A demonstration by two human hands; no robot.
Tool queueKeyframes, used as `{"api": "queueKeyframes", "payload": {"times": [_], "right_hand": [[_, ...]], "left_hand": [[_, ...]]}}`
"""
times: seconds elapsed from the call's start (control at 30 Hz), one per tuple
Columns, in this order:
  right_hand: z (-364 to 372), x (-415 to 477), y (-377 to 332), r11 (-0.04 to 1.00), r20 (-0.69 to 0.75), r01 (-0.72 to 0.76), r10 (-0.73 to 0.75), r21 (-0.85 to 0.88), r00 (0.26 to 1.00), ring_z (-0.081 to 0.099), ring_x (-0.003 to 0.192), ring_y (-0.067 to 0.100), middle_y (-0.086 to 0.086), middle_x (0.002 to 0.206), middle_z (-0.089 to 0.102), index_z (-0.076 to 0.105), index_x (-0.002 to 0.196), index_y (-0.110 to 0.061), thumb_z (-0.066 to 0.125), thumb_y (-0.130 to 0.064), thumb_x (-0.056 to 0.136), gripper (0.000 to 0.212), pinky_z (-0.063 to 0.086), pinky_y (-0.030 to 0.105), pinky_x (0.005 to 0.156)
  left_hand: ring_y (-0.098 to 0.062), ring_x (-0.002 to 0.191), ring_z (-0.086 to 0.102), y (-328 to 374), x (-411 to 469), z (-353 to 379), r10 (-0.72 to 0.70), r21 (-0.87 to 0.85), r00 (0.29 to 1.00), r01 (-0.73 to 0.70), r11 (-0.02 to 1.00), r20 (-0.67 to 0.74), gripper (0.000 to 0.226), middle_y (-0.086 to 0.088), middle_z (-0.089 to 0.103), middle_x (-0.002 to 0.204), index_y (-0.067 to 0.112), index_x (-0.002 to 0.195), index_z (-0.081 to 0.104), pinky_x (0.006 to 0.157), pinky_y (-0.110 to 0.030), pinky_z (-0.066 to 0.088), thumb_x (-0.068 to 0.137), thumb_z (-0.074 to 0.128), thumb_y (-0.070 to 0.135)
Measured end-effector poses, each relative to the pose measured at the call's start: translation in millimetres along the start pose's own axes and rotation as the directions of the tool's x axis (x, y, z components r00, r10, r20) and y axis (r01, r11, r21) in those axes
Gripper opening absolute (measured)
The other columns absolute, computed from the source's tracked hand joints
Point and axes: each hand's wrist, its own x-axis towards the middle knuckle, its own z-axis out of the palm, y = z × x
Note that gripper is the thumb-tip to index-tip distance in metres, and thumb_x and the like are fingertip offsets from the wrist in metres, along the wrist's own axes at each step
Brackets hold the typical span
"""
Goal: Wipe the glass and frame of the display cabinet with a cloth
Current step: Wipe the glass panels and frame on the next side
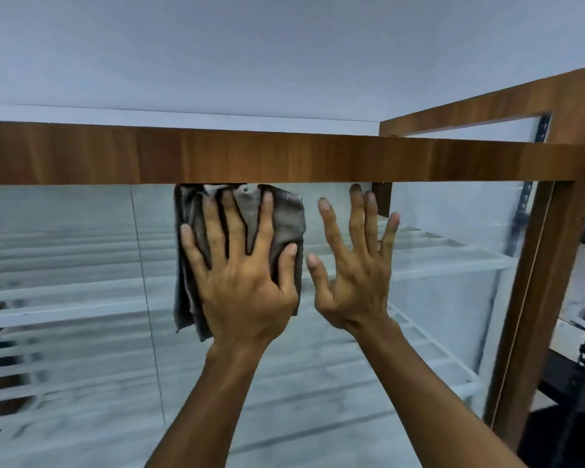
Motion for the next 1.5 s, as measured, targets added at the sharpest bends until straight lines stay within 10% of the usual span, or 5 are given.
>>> {"api": "queueKeyframes", "payload": {"times": [0.17,0.33,0.47,0.8,1.5], "right_hand": [[-1.5,-2.6,20.1,0.99,-0.051,-0.144,0.144,0.0,0.988,0.007,0.159,0.035,0.017,0.17,0.01,0.025,0.161,-0.014,0.042,-0.045,0.097,0.073,0.003,0.071,0.122],[-7.1,-3.4,22.9,0.997,-0.024,-0.082,0.082,0.016,0.996,0.009,0.159,0.037,0.018,0.169,0.014,0.03,0.161,-0.013,0.043,-0.045,0.098,0.072,0.005,0.069,0.123],[-18.9,-7.6,58.1,0.997,0.025,0.053,-0.055,0.05,0.998,0.011,0.159,0.033,0.019,0.169,0.018,0.03,0.16,-0.018,0.049,-0.044,0.097,0.071,0.007,0.062,0.126],[-31.2,-12.5,142.3,0.999,-0.015,0.033,-0.032,0.019,0.999,0.011,0.158,0.04,0.019,0.169,0.017,0.031,0.159,-0.02,0.049,-0.044,0.096,0.07,0.0,0.067,0.124],[-66.5,-20.9,269.2,0.999,0.049,0.053,-0.054,0.007,0.997,0.01,0.159,0.033,0.017,0.169,0.021,0.03,0.161,-0.021,0.04,-0.048,0.099,0.068,0.002,0.067,0.124]], "left_hand": [[-0.045,0.159,0.012,26.5,3.6,6.9,-0.434,-0.012,0.894,0.436,0.9,-0.112,0.071,-0.025,0.017,0.171,0.013,0.165,0.025,0.126,-0.066,0.005,0.107,0.046,0.049],[-0.039,0.16,0.012,41.6,-3.3,20.3,-0.019,0.023,1.0,0.02,1.0,-0.011,0.067,-0.017,0.019,0.171,0.022,0.164,0.032,0.128,-0.062,0.002,0.105,0.047,0.051],[-0.043,0.159,0.01,60.8,1.9,22.7,-0.383,0.017,0.918,0.387,0.922,-0.106,0.072,-0.023,0.016,0.171,0.014,0.165,0.027,0.127,-0.065,0.004,0.106,0.046,0.05],[-0.045,0.159,0.008,125.8,7.5,45.6,-0.468,0.019,0.875,0.473,0.881,-0.127,0.075,-0.026,0.013,0.171,0.011,0.166,0.022,0.125,-0.068,0.004,0.106,0.043,0.051],[-0.043,0.16,0.006,278.5,-3.9,102.8,-0.243,0.067,0.97,0.242,0.968,-0.003,0.076,-0.025,0.012,0.171,0.01,0.165,0.022,0.126,-0.068,0.001,0.105,0.04,0.053]]}}
